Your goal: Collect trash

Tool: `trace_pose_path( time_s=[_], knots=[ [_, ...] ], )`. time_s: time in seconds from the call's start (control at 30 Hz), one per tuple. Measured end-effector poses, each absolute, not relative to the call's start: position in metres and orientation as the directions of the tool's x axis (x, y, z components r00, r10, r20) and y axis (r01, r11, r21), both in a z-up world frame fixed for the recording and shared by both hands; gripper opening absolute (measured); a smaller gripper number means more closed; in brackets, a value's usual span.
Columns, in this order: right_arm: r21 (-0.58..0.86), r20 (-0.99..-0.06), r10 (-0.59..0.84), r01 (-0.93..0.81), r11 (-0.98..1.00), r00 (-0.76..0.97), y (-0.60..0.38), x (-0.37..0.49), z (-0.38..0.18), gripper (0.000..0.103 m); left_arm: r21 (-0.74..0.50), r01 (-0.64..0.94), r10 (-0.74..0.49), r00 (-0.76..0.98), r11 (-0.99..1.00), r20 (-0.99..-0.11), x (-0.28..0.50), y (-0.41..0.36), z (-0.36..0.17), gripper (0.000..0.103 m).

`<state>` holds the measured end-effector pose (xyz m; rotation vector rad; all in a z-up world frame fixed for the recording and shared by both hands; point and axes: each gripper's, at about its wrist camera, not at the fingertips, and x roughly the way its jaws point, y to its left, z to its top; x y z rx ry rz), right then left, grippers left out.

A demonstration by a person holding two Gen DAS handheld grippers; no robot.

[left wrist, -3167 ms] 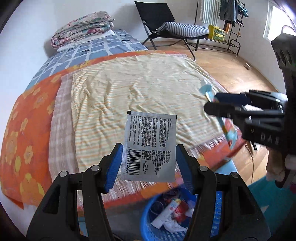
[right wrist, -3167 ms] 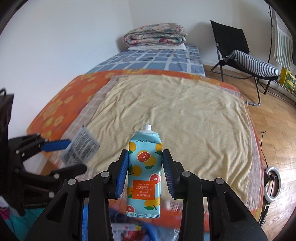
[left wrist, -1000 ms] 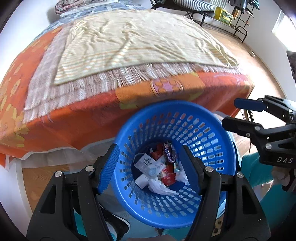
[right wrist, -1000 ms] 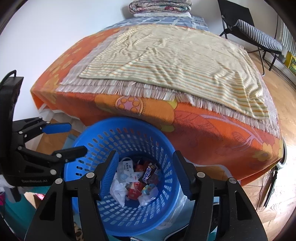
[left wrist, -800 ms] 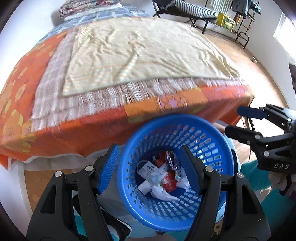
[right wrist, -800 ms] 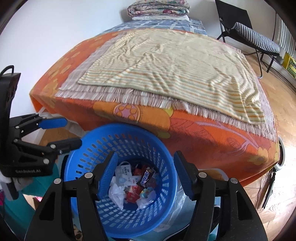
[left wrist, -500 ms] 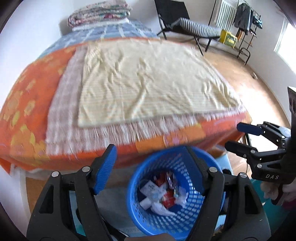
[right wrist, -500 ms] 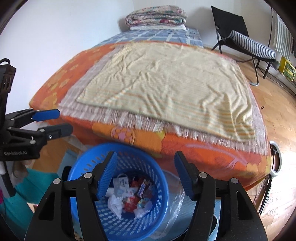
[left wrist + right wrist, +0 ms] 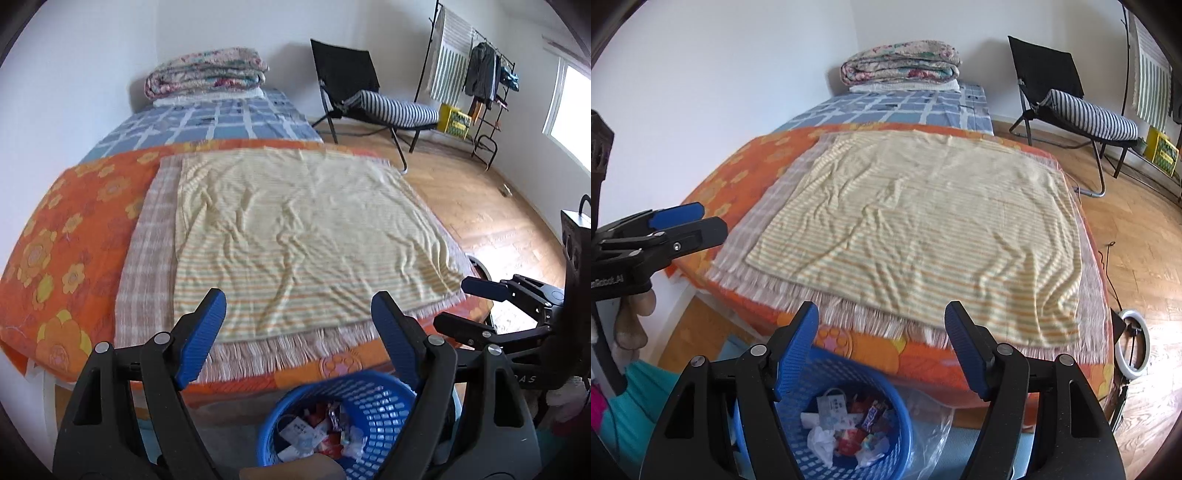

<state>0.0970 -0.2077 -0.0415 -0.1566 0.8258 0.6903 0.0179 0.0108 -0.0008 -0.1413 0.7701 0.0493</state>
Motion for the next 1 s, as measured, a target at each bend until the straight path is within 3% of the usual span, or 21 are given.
trace_pose_path(
  time_s=[0.33, 0.47, 0.53, 0.7, 1.0],
  knots=[
    [0.223, -0.692, 0.550, -0.586, 0.779, 0.468, -0.210, 0.113, -0.033, 0.072, -0.121, -0.158, 0.041, 0.755, 0.980, -0.654, 0.013, 0.018, 0.010, 0.086],
    [0.206, -0.676, 0.545, -0.583, 0.786, 0.496, -0.209, 0.112, -0.029, 0.074, -0.125, -0.174, 0.052, 0.758, 0.977, -0.650, 0.011, 0.022, 0.010, 0.096],
    [0.215, -0.674, 0.548, -0.578, 0.788, 0.496, -0.210, 0.113, -0.029, 0.080, -0.131, -0.185, 0.059, 0.764, 0.974, -0.643, 0.010, 0.024, 0.011, 0.097],
    [0.236, -0.679, 0.549, -0.563, 0.792, 0.487, -0.211, 0.117, -0.032, 0.080, -0.127, -0.218, 0.084, 0.754, 0.968, -0.652, 0.011, 0.024, 0.011, 0.102],
    [0.230, -0.681, 0.541, -0.558, 0.797, 0.494, -0.213, 0.115, -0.034, 0.080, -0.126, -0.214, 0.077, 0.743, 0.969, -0.664, 0.012, 0.020, 0.007, 0.102]
  ],
)
